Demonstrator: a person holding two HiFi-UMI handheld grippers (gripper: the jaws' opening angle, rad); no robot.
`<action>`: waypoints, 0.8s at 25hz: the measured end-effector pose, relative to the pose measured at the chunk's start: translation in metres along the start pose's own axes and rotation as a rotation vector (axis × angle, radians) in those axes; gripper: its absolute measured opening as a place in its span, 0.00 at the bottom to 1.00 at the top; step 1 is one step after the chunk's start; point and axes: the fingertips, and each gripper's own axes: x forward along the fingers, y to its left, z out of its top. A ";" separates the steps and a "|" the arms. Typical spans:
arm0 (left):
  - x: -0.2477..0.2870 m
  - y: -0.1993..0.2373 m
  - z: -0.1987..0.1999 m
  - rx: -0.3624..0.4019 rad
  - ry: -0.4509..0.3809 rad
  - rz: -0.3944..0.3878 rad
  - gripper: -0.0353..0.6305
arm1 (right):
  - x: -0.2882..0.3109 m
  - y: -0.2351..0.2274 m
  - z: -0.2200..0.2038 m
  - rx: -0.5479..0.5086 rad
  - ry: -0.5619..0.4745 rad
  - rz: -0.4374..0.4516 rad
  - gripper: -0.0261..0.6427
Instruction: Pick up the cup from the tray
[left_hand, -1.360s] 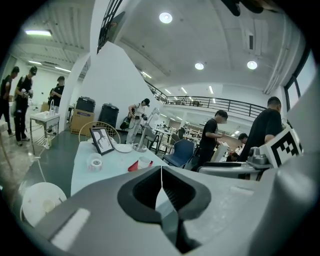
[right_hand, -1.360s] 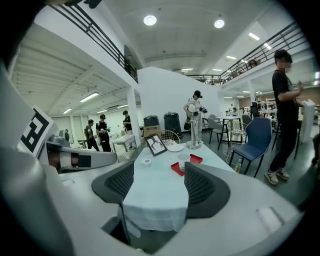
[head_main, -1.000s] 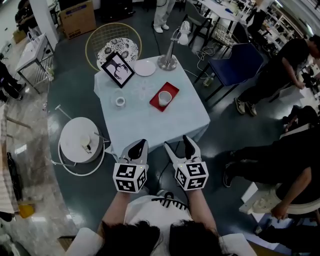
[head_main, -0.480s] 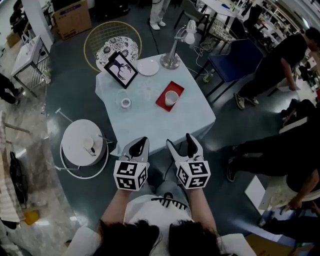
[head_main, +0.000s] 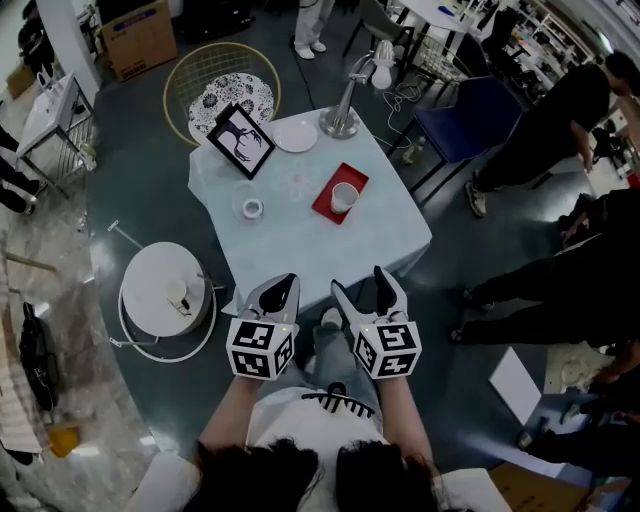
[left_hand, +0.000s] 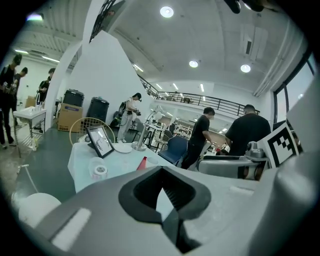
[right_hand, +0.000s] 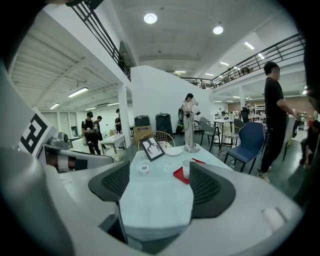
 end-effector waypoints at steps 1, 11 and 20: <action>0.001 0.000 0.002 0.006 -0.005 -0.004 0.05 | 0.002 -0.002 0.001 0.004 -0.002 -0.002 0.61; 0.021 0.017 0.009 0.012 -0.017 0.049 0.05 | 0.028 -0.018 0.017 -0.026 -0.022 0.018 0.63; 0.058 0.026 0.020 0.011 0.007 0.071 0.05 | 0.060 -0.048 0.022 0.019 -0.012 0.032 0.64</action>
